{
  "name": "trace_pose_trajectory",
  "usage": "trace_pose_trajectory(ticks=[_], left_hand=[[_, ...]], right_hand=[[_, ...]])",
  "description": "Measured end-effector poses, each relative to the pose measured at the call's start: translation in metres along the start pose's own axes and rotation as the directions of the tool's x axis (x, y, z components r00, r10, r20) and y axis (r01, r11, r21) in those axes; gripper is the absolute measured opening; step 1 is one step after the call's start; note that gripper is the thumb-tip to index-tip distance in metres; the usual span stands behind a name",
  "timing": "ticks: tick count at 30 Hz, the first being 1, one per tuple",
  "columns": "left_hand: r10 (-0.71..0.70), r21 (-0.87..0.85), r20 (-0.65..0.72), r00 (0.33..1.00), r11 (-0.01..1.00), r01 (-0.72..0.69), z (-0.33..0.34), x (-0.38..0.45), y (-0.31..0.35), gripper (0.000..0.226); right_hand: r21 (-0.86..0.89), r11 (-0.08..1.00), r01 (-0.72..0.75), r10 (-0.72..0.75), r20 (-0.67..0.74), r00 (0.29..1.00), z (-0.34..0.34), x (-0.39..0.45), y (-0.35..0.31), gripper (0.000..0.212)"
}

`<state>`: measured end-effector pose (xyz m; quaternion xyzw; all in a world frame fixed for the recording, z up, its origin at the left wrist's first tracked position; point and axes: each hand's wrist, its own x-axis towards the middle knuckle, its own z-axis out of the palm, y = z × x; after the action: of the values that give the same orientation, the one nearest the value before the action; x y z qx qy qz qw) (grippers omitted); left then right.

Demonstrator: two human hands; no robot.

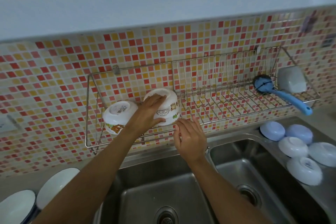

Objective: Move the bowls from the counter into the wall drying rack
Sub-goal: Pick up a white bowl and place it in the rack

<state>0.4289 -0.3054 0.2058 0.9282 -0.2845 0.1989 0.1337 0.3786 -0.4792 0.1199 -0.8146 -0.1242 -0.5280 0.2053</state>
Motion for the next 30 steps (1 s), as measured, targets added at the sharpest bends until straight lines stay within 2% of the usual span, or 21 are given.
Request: trace_pose_trajectory(ticks=[5, 9, 16, 22, 24, 27, 30], left_hand=[[-0.061, -0.035, -0.030, 0.998, 0.998, 0.060, -0.001, -0.004, -0.004, 0.084], [-0.108, -0.022, 0.012, 0.994, 0.994, 0.108, 0.003, -0.003, -0.010, 0.082], [-0.158, -0.110, -0.020, 0.987, 0.982, 0.154, 0.002, -0.005, -0.009, 0.056], [-0.215, -0.215, -0.018, 0.976, 0.955, 0.206, -0.007, -0.009, -0.002, 0.046], [-0.247, -0.175, -0.097, 0.964, 0.958, 0.228, -0.011, -0.012, -0.001, 0.045], [-0.291, -0.021, -0.253, 0.923, 0.955, 0.295, -0.018, -0.021, -0.006, 0.040], [-0.362, 0.117, -0.303, 0.882, 0.904, 0.411, -0.024, -0.041, -0.014, 0.037]], right_hand=[[0.002, 1.000, -0.011, 0.011, 0.019, 1.000, 0.000, -0.001, 0.000, 0.024], [0.003, 1.000, -0.022, 0.022, 0.031, 0.999, -0.001, -0.001, -0.001, 0.025], [-0.003, 1.000, -0.031, 0.031, 0.027, 0.999, -0.002, -0.001, -0.001, 0.025], [-0.001, 0.999, -0.033, 0.033, 0.019, 0.999, -0.003, -0.001, -0.003, 0.027], [0.005, 0.999, -0.042, 0.041, 0.026, 0.999, -0.003, -0.001, -0.002, 0.027], [0.007, 0.999, -0.048, 0.048, 0.040, 0.998, -0.003, -0.002, -0.003, 0.026], [0.011, 0.999, -0.042, 0.041, 0.046, 0.998, -0.004, -0.003, -0.004, 0.028]])
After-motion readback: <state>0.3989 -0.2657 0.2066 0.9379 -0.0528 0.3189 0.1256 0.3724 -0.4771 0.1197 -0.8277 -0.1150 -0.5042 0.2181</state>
